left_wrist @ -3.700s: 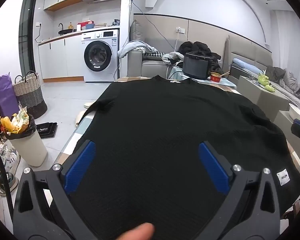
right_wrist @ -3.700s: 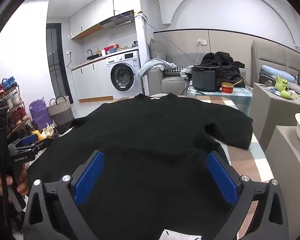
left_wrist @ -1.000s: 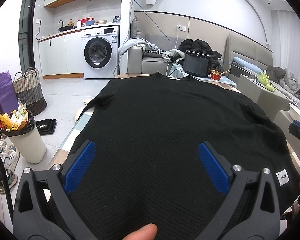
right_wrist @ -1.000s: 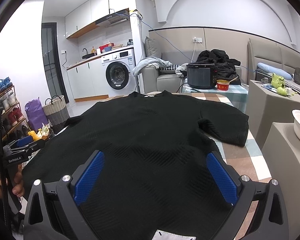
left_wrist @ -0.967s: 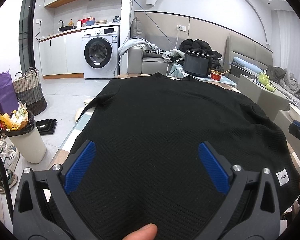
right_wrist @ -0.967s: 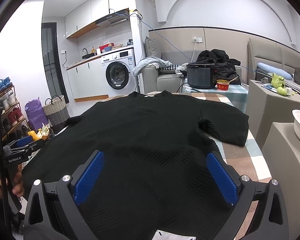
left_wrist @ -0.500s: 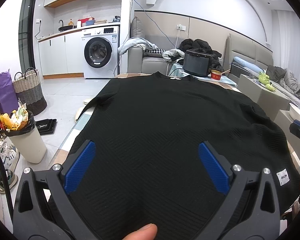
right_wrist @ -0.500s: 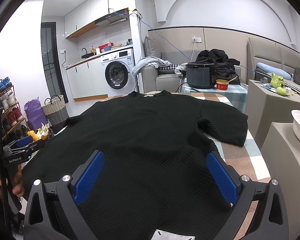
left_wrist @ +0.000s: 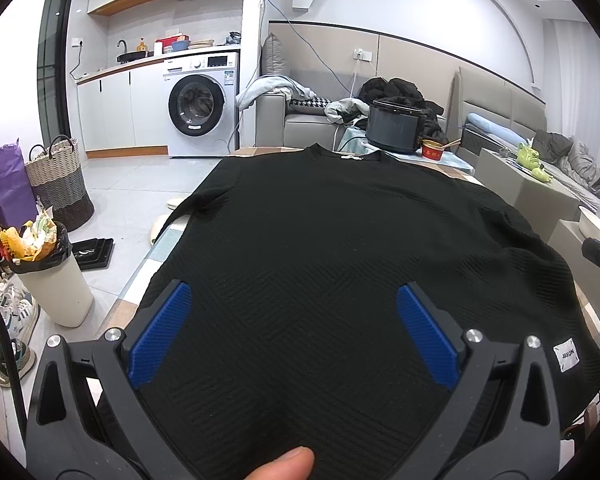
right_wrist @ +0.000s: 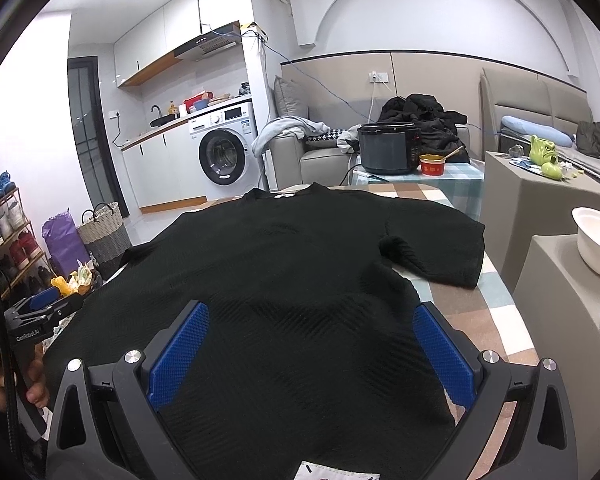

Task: Fold small clothes

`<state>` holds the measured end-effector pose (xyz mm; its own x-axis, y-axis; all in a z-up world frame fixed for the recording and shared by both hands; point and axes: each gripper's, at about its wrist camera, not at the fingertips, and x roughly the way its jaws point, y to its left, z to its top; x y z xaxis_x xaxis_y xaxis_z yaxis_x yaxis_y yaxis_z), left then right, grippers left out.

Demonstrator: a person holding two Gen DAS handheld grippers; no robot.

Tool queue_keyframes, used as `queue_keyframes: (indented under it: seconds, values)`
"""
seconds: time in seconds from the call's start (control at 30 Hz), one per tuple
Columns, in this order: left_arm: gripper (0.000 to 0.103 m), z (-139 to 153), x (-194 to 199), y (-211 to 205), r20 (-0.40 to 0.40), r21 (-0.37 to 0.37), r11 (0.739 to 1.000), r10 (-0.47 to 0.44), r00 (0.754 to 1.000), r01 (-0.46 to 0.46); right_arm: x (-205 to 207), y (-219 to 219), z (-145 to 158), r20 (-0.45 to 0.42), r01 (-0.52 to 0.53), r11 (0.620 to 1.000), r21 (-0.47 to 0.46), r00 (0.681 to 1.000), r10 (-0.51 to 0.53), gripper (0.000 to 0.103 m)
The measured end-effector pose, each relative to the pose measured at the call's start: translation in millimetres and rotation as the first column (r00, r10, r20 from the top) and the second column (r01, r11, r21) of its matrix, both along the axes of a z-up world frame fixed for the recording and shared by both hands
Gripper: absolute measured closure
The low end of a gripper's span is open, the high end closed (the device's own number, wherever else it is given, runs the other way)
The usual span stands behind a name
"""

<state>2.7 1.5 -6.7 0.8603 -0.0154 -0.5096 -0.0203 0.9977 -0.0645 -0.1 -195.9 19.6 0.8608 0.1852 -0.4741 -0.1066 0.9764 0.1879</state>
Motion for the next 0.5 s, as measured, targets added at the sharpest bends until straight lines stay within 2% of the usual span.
queue_keyframes:
  seconds: [0.5]
  values:
    - [0.001,9.0,29.7,11.8,-0.038,-0.008,1.0,-0.002,0.999,0.002,25.9,-2.9,1.8,-0.077,0.029,0.999,0.019,0.997,-0.028,0.0]
